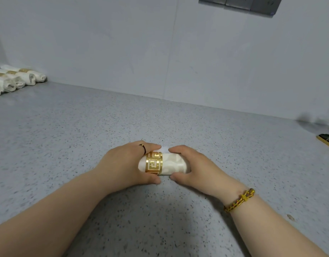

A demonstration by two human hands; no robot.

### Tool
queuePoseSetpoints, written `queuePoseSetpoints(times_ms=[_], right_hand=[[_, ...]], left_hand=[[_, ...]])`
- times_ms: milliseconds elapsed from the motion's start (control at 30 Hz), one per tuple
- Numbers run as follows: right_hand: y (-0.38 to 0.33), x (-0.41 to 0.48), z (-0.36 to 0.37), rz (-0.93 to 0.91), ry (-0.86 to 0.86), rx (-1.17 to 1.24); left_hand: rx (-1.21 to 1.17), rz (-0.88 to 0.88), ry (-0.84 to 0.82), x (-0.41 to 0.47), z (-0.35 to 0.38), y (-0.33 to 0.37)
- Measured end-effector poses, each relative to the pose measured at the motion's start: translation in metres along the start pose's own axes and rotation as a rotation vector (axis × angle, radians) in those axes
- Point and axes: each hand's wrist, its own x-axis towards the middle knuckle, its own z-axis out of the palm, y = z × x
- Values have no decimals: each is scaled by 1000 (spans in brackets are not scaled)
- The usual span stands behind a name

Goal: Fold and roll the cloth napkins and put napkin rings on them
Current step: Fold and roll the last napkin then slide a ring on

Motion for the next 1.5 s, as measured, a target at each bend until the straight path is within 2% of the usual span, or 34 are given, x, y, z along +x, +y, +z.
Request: queuePoseSetpoints(times_ms=[167, 333, 400, 567, 667, 867, 1000, 1167, 1233, 1333, 1500], right_hand=[[6, 1, 0, -10, 71, 37], [3, 2, -1, -57, 145, 63], [1, 1, -3, -63, 148, 66], [-1, -1, 0, -37, -4, -31], [-4, -2, 2, -59, 39, -128], [-9, 5, 18, -217, 194, -261], [-8, 4, 11, -171, 152, -222], [-10, 2, 10, -140, 105, -211], [-9, 1, 9, -113, 94, -175], [-5, 0, 7, -65, 71, -139], [-5, 0, 8, -35, 88, -111]], left_hand=[[-144, -57, -63, -6, -12, -15], [-295, -35, 92, -7, -15, -18], [-264, -38, 108, -7, -16, -16], [-134, -24, -36, -6, -10, -17], [-122, -8, -50, -3, -6, -20], [-138, 15, -97, 0, -6, -19], [-134, -10, -90, 0, -5, -19], [21, 38, 74, -3, -7, -9], [191, 161, 237, -3, -2, -5], [418, 295, 374, -1, 6, 2], [545, 337, 452, -2, 16, 11]])
